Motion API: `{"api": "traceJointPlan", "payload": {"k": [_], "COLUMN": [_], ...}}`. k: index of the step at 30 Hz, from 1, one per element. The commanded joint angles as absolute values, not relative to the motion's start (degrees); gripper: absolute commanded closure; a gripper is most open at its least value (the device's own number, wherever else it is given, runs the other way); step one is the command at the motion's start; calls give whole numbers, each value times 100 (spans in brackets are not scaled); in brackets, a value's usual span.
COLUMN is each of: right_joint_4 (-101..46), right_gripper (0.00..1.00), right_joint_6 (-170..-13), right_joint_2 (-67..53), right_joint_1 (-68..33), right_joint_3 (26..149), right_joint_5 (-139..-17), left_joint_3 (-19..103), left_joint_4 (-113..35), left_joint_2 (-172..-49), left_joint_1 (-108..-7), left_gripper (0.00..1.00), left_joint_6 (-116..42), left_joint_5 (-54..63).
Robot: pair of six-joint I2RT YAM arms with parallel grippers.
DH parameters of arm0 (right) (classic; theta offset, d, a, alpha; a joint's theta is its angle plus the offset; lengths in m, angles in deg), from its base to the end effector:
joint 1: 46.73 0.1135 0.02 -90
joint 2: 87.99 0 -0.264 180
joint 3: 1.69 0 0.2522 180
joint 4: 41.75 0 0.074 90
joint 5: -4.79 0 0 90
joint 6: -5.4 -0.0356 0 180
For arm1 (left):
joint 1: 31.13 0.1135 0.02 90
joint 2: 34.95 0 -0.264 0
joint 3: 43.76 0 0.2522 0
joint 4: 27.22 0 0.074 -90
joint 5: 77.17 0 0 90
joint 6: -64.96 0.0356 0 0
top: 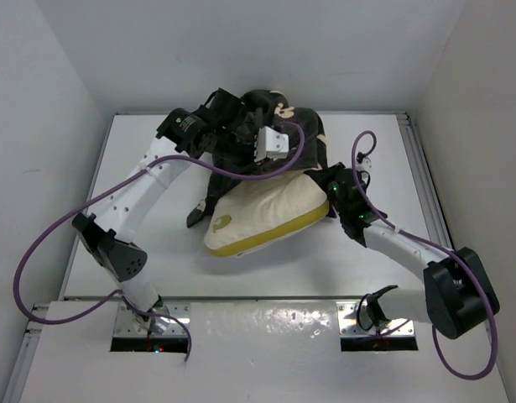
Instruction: Put the pillow into the pillowcase
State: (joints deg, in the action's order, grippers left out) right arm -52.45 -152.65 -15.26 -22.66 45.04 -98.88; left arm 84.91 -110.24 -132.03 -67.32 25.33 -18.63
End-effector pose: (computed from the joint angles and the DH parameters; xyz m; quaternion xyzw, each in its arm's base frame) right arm 0.2527 0.1037 0.2264 0.3625 0.7048 0.3681 0.4861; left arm 0.2573 -0.2113 0.4260 0.6880 0.6000 -0.2147 0.3471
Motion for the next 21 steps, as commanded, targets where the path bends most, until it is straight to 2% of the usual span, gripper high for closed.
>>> {"api": "traceJointPlan", "payload": {"k": [1,6,9,10,11,12,13,15,16,17,18,19,20,21], "right_joint_4": [-4376,-3853,-4115,-4160,-4265,-4397,-4833,-4830,-3924,-3062,-2035,-259,264,565], "right_gripper": [100,100,100,100,98,83,59,1,1,1,1,1,1,1], "right_joint_6": [-15622,-16896,-16942,-16959,-16768,-16600,-16355,-15153,-14574,-13220,-12562,-12008,-11010,-10678], "right_joint_2": [-1276,-792,-476,-397,-266,-195,-125,253,393,743,894,991,1001,766], "right_joint_1": [-2539,-2152,-1984,-1993,-2062,-2115,-2220,-2537,-2633,-2634,-2608,-2556,-2547,-2564], "right_joint_3": [4906,5372,5575,5627,5654,5637,5637,6065,6424,7350,7864,8278,8526,8467], "right_joint_5": [-11456,-12247,-12451,-12372,-12180,-11882,-10861,-9346,-8599,-7347,-7117,-7115,-7306,-7517], "left_joint_3": [8234,8276,7708,7400,6710,6425,6213,6010,6000,6017,6009,5983,5948,5817], "left_joint_4": [-11543,-11123,-10457,-10140,-9849,-9368,-9215,-9065,-9047,-8986,-8942,-8915,-8871,-8862], "left_joint_2": [-12469,-12495,-12495,-12460,-12451,-12442,-12477,-12469,-12382,-12302,-12215,-12014,-11898,-11688], "left_joint_1": [-6796,-7121,-7454,-7420,-7324,-7175,-6774,-6288,-5729,-5419,-5146,-4665,-4460,-4206], "left_gripper": [100,100,100,98,84,68,47,33,4,0,0,0,0,0], "left_joint_6": [2628,2400,2146,2023,1744,1680,1592,1338,1180,1083,1038,1029,1099,1221], "left_joint_5": [-2785,-2822,-2164,-1901,-1263,-1031,-819,-598,-728,-782,-773,-634,-502,-301]}}
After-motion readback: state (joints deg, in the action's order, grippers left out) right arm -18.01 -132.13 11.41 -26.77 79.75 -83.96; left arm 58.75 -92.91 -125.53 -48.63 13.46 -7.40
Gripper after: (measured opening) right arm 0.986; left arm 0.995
